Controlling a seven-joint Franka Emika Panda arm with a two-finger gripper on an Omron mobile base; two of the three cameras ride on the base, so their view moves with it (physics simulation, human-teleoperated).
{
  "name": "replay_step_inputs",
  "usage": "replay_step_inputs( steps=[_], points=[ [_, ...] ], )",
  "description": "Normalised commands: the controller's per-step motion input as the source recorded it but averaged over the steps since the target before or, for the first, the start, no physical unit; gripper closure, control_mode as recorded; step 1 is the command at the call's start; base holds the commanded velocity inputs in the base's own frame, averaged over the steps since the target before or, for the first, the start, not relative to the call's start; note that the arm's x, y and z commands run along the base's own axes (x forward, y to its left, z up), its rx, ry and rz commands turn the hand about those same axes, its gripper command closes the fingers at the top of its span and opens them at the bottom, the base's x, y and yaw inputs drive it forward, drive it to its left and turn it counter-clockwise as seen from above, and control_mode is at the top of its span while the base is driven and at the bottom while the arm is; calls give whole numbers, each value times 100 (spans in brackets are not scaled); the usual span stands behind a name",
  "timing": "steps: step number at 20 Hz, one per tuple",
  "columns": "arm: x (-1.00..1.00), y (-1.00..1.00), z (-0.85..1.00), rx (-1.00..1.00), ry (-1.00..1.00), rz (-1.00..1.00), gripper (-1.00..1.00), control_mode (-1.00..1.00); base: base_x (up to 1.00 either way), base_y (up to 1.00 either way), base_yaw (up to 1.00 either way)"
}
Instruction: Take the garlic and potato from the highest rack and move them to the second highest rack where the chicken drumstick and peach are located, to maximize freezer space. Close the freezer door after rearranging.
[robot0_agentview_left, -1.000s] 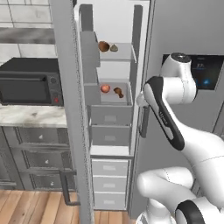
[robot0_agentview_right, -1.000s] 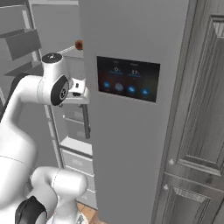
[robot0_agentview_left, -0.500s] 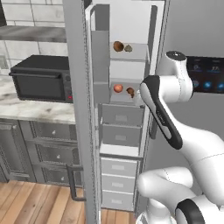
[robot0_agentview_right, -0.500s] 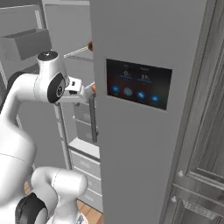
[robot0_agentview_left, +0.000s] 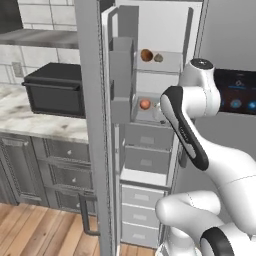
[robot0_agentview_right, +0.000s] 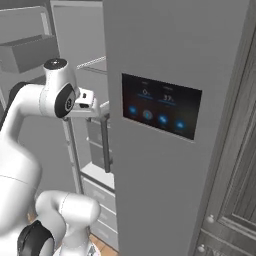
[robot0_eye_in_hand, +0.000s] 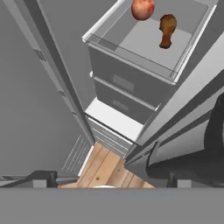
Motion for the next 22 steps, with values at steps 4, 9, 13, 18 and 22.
replay_step_inputs(
  steps=[4, 9, 13, 18, 22],
  points=[
    [0, 0, 0, 0, 0, 0, -100, 100, 48, -4, 21],
    [0, 0, 0, 0, 0, 0, -100, 100, 46, 0, 13],
    [0, 0, 0, 0, 0, 0, -100, 100, 45, 0, 9],
    [0, 0, 0, 0, 0, 0, -100, 100, 52, 2, 7],
    [0, 0, 0, 0, 0, 0, -100, 100, 50, 0, 8]
  ],
)
